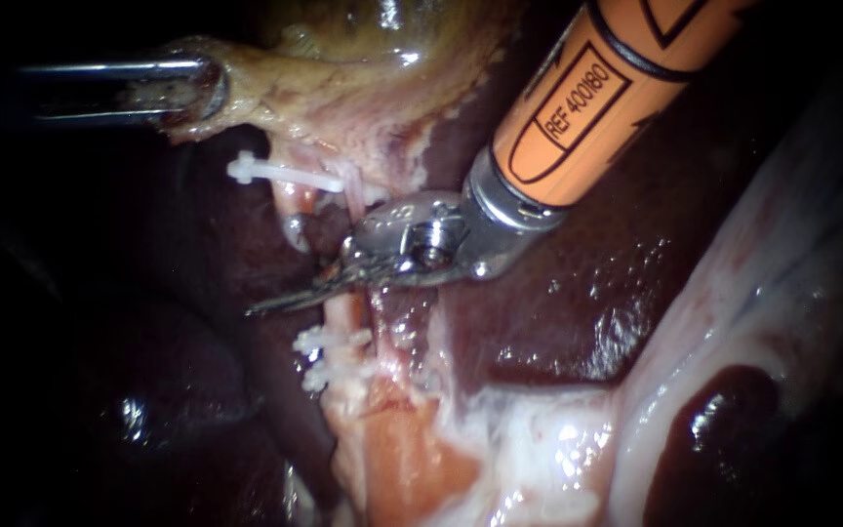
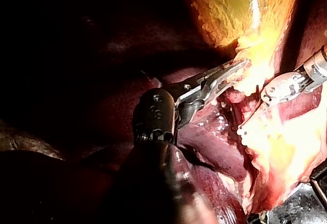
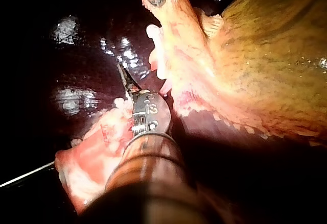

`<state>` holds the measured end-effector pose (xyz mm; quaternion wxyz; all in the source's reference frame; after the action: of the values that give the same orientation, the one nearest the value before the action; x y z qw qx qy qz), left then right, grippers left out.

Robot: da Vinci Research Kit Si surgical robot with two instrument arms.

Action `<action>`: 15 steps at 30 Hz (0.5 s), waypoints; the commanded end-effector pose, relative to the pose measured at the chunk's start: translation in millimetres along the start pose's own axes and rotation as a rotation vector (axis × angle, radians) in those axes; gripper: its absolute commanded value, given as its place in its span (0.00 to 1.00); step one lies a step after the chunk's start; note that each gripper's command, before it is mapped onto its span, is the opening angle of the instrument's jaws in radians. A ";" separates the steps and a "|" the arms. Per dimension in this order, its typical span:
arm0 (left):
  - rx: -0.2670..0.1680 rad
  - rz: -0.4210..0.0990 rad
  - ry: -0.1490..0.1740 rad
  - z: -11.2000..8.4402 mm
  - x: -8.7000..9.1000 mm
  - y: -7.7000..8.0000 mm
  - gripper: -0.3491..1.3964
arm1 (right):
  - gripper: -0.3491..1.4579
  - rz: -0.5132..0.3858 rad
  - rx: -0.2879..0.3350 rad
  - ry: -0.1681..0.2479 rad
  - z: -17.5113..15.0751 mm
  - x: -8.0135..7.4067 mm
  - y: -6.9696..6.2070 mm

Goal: Go back from the cut left tube

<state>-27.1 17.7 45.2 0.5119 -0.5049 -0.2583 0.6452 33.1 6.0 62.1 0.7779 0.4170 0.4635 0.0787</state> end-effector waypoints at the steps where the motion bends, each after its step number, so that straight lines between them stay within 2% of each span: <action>1: 0.000 0.000 0.000 0.0 0.0 0.0 0.00 | 0.00 0.002 0.000 0.009 0.0 0.1 -0.1; 2: 0.000 0.000 0.000 0.0 0.0 0.0 0.00 | 0.00 0.002 0.006 0.017 -0.1 0.2 -0.1; 3: 0.000 0.000 0.000 0.0 0.0 0.0 0.00 | 0.10 0.001 0.005 0.033 -0.1 0.2 -0.2; 4: 0.000 0.001 0.000 0.0 0.0 0.0 0.00 | 0.46 0.000 -0.012 0.060 -0.1 0.3 -0.2; 5: 0.000 0.001 0.000 0.0 0.0 -0.1 0.00 | 0.73 0.000 -0.031 0.081 0.0 0.4 -0.2; 6: -0.001 0.001 0.000 0.0 0.0 -0.1 0.00 | 0.85 0.002 -0.052 0.100 0.1 0.5 -0.2; 8: -0.001 0.001 0.000 0.0 0.0 -0.1 0.00 | 0.94 0.004 -0.057 0.121 0.3 0.6 -0.1; 12: -0.001 0.001 0.000 0.0 -0.1 -0.2 0.00 | 0.98 0.014 -0.071 0.132 0.4 0.7 -0.2; 15: -0.001 0.001 0.000 0.1 -0.1 -0.2 0.00 | 0.98 -0.015 -0.079 0.132 0.3 0.8 -0.3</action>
<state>-27.0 17.7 45.4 0.5113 -0.5051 -0.2582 0.6456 33.8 5.9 61.3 0.7623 0.3735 0.5157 0.1160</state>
